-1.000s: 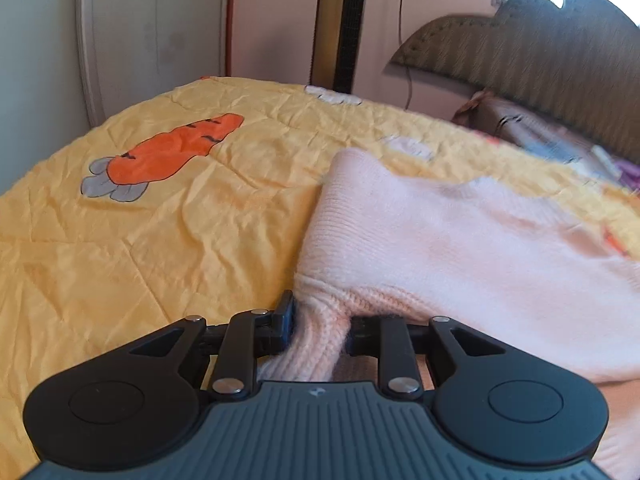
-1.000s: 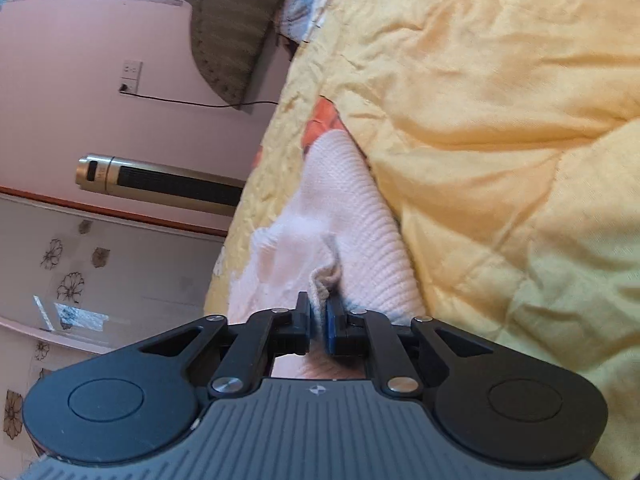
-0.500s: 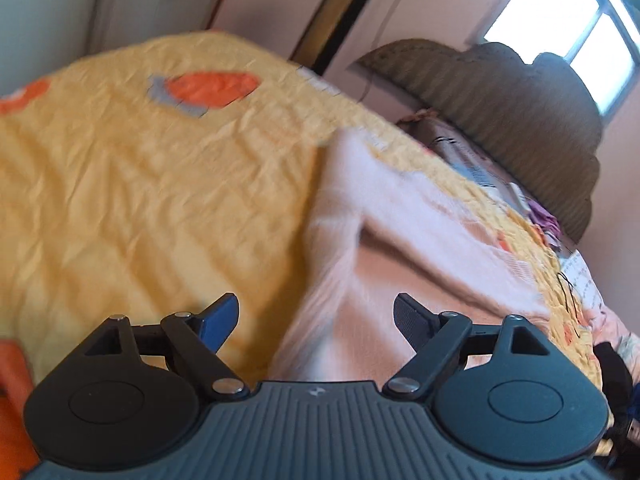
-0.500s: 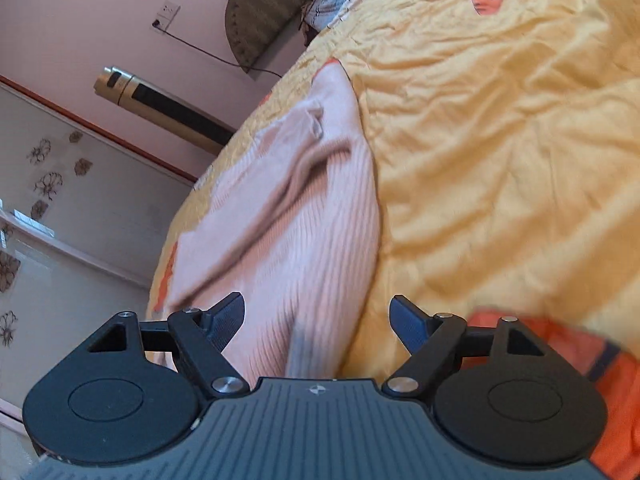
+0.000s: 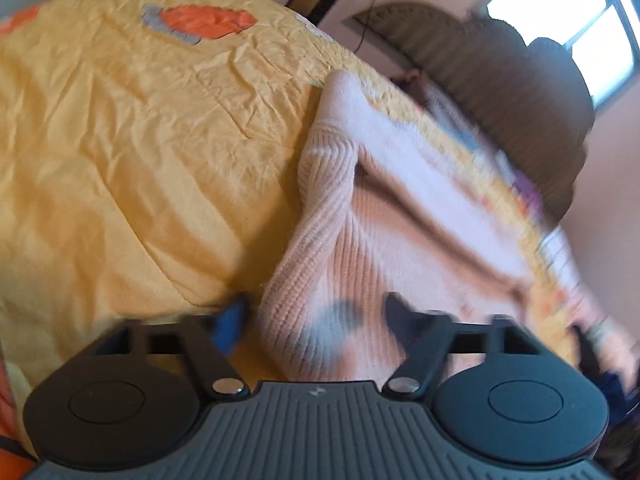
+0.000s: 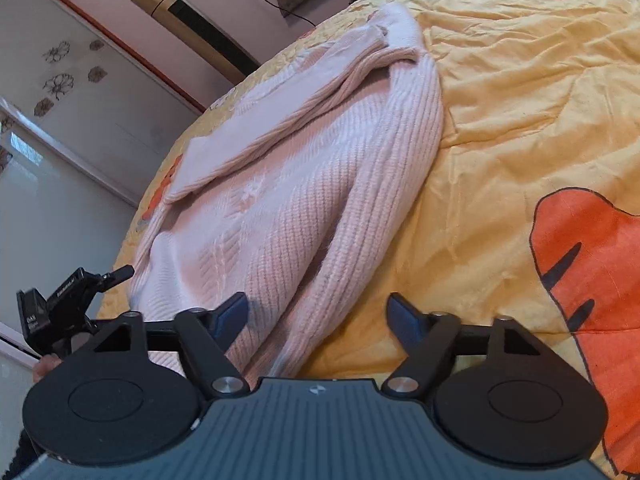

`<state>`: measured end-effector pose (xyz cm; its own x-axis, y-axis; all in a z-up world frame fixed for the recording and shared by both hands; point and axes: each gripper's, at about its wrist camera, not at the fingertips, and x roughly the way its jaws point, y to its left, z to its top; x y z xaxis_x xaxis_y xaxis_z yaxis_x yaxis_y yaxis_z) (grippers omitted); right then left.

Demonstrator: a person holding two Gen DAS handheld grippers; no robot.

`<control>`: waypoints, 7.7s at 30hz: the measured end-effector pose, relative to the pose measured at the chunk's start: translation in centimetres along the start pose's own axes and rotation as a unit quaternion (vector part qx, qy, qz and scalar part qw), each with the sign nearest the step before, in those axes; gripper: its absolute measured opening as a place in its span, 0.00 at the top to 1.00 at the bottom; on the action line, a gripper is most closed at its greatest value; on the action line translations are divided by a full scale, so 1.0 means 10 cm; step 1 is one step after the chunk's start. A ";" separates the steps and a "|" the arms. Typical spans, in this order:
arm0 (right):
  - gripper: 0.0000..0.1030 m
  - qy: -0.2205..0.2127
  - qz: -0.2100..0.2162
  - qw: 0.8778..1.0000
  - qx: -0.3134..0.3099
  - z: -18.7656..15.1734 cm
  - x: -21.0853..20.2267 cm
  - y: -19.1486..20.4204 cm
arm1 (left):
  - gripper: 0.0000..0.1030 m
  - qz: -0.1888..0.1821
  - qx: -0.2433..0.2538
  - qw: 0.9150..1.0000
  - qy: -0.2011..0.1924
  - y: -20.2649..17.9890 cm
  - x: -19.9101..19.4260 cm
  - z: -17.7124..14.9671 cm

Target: Fold small clothes

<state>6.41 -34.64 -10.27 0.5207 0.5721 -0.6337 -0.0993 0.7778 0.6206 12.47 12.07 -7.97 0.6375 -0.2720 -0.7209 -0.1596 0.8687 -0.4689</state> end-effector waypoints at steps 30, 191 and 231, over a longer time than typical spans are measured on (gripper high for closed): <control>0.28 0.006 0.019 0.996 0.092 0.01 -0.66 -0.74 | 0.15 -0.027 0.003 1.000 -0.010 0.30 -0.44 -0.23; 0.86 0.042 0.091 0.993 0.065 -0.06 -0.84 -0.65 | 0.89 -0.047 0.052 0.995 0.066 -0.09 -0.74 -0.54; 0.85 -0.093 0.237 0.952 0.172 2.72 0.53 -0.84 | 0.89 -0.164 -0.189 0.968 -0.017 -0.09 0.96 2.05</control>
<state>33.08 -45.22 -6.33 0.6303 0.7571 -0.1721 -0.0929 0.2936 0.9514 34.21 17.15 -4.02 0.7240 -0.4888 -0.4867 -0.2043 0.5219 -0.8281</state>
